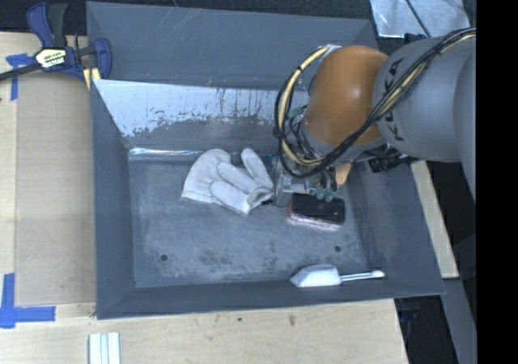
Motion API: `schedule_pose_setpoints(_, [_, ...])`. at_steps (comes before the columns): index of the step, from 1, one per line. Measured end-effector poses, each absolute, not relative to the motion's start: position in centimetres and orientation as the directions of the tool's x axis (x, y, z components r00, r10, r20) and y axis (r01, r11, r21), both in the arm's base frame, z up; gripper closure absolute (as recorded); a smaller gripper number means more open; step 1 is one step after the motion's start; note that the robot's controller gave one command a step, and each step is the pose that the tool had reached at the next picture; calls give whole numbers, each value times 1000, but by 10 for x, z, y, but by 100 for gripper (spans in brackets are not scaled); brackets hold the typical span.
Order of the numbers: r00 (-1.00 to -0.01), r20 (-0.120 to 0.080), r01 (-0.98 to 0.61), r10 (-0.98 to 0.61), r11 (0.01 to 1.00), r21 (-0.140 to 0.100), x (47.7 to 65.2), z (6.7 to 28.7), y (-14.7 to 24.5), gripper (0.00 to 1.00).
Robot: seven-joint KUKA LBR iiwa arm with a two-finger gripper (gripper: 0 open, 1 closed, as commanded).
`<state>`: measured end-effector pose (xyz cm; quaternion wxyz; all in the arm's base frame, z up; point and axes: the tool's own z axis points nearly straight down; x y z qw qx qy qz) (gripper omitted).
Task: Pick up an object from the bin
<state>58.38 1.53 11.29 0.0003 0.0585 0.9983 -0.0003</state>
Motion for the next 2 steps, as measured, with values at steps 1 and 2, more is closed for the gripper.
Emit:
schedule_pose_setpoints(1, [-1000,-8,3,3,1000,0,549,123,6,100])
schedule_pose_setpoints(2, [-994,-7,109,109,994,0,536,281,-17,100])
